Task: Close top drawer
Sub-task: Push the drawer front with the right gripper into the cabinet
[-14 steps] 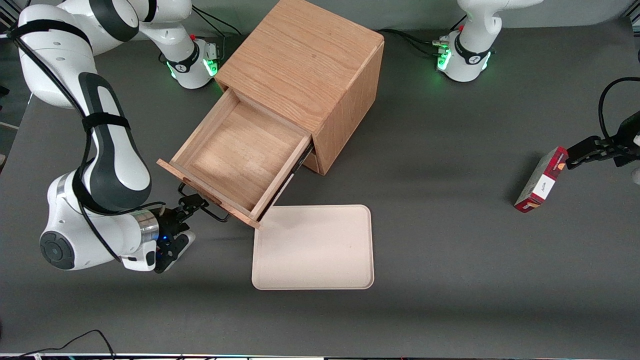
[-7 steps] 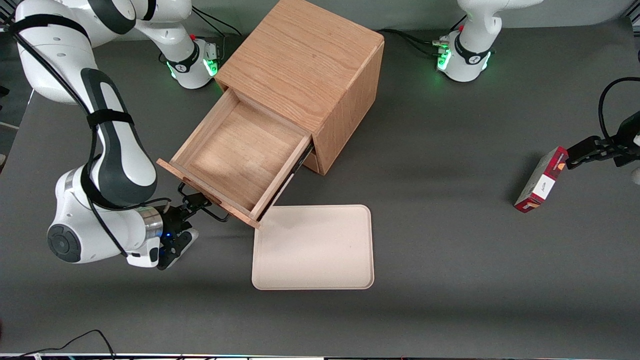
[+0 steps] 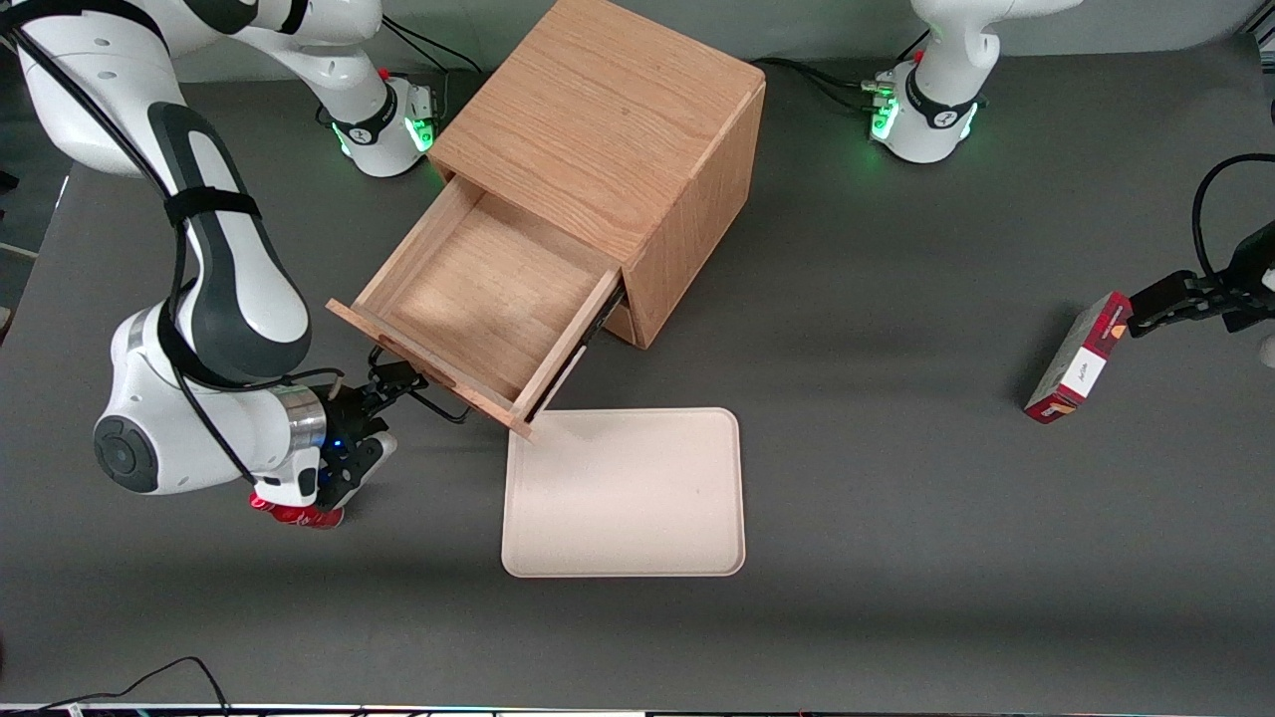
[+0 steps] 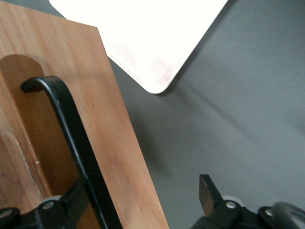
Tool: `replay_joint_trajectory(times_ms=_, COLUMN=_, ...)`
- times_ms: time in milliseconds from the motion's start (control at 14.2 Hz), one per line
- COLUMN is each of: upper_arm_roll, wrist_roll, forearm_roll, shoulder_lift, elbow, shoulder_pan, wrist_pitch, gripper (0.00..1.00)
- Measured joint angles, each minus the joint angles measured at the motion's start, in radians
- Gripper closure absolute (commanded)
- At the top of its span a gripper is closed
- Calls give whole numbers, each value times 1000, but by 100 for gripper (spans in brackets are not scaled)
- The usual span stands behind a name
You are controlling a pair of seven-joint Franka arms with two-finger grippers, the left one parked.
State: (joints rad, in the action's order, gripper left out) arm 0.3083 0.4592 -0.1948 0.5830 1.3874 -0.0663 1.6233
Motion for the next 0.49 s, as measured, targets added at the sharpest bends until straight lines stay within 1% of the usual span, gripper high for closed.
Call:
replay_joint_trajectory(times_ms=282, upper_arm_roll=0, wrist_roll=-3, forearm_roll=-32, shoulder_lift=-70, elbow=123, shoulder_pan=0, wrist_pitch=70, gripper=0)
replay_joint_trajectory(times_ms=494, upper_arm_roll=1, wrist_roll=-5, forearm_roll=-62, shoulder_lift=-111, elbow=189, shoulder_pan=0, wrist_pitch=90, gripper=0)
